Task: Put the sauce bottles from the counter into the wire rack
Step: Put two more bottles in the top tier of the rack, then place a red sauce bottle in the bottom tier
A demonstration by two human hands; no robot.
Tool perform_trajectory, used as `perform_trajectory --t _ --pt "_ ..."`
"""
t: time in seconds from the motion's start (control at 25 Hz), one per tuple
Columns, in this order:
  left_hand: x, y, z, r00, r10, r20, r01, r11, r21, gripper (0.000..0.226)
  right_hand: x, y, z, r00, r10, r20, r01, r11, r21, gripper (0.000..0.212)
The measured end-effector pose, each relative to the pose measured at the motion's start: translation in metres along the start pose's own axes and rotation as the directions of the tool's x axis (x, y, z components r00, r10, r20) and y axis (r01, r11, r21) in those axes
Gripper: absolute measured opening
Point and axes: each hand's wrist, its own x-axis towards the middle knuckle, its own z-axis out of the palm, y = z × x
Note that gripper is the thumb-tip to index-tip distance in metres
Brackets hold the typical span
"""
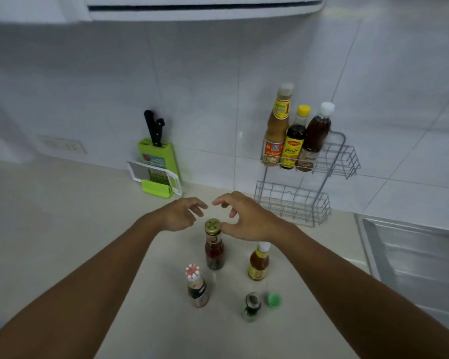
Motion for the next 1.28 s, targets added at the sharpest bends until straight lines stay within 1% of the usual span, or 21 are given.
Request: perform_trajectory --t 0.08,0.12,0.2,0.32,0.44,0.52,0.56,0.64,0.72,0.8,0.92,0.96,1.04,1.12,1.2,1.24,1.28 --pt "-0.005 -0.030 0.025 0.997 -0.032 0.072 0.033 0.999 -0.007 0.055 0.009 -0.007 0.017 0.995 0.021 0.095 -0.009 0.992 -0.125 0.061" --pt "-0.006 -0.041 0.039 0.993 -0.048 0.109 0.054 0.997 -0.051 0.057 0.013 -0.009 0.023 0.994 0.025 0.106 -0.006 0.984 -0.178 0.061" --pt "-0.003 -0.057 0.066 0.986 -0.036 0.160 0.055 0.992 -0.115 0.061 0.019 -0.010 0.032 0.995 0.024 0.096 0.001 0.966 -0.257 0.055" --pt "0.008 -0.075 0.094 0.992 0.017 0.122 0.006 0.982 -0.186 0.064 0.026 -0.007 0.040 0.996 0.032 0.078 -0.006 0.950 -0.312 0.048" --pt "0.018 -0.081 0.112 1.000 0.017 0.008 -0.015 0.976 -0.216 0.047 0.029 -0.007 0.043 0.998 0.022 0.059 0.000 0.936 -0.353 0.044" --pt "0.021 -0.077 0.115 1.000 0.021 -0.020 -0.025 0.973 -0.230 0.036 0.030 -0.007 0.043 0.998 -0.036 0.060 0.059 0.901 -0.431 0.040" --pt "0.023 -0.075 0.114 0.999 0.035 -0.015 -0.038 0.974 -0.223 0.034 0.030 -0.007 0.042 0.995 -0.070 0.070 0.094 0.883 -0.460 0.040" --pt "0.024 -0.069 0.104 0.998 0.064 0.017 -0.058 0.973 -0.223 0.036 0.031 -0.007 0.032 0.990 -0.106 0.097 0.139 0.876 -0.463 0.045" --pt "0.022 -0.057 0.087 0.996 0.086 0.035 -0.076 0.969 -0.234 0.039 0.032 -0.011 0.012 0.986 -0.129 0.102 0.160 0.895 -0.415 0.049" --pt "0.019 -0.040 0.065 0.989 0.142 0.046 -0.126 0.959 -0.255 0.041 0.031 -0.022 -0.015 0.979 -0.186 0.081 0.203 0.912 -0.356 0.052" --pt "0.009 -0.008 0.027 0.969 0.209 0.135 -0.167 0.948 -0.271 0.046 0.024 -0.043 -0.058 0.961 -0.272 0.050 0.274 0.920 -0.280 0.049" --pt "0.004 0.002 0.017 0.959 0.230 0.167 -0.181 0.947 -0.266 0.047 0.021 -0.050 -0.070 0.955 -0.291 0.058 0.295 0.909 -0.294 0.045" --pt "-0.009 0.024 0.001 0.945 0.267 0.188 -0.220 0.945 -0.241 0.047 0.013 -0.064 -0.091 0.953 -0.294 0.074 0.298 0.857 -0.420 0.035" --pt "-0.021 0.048 -0.006 0.932 0.300 0.203 -0.255 0.941 -0.222 0.048 0.004 -0.074 -0.101 0.935 -0.352 0.034 0.304 0.752 -0.584 0.031" --pt "-0.031 0.073 -0.011 0.917 0.329 0.227 -0.275 0.931 -0.238 0.049 -0.003 -0.079 -0.104 0.891 -0.453 -0.039 0.298 0.648 -0.701 0.033" --pt "-0.035 0.084 -0.013 0.915 0.336 0.221 -0.277 0.925 -0.261 0.050 -0.005 -0.079 -0.107 0.888 -0.452 -0.091 0.257 0.648 -0.717 0.034" --pt "-0.037 0.094 -0.013 0.923 0.338 0.186 -0.282 0.920 -0.272 0.050 -0.006 -0.079 -0.111 0.900 -0.410 -0.149 0.195 0.683 -0.703 0.034"
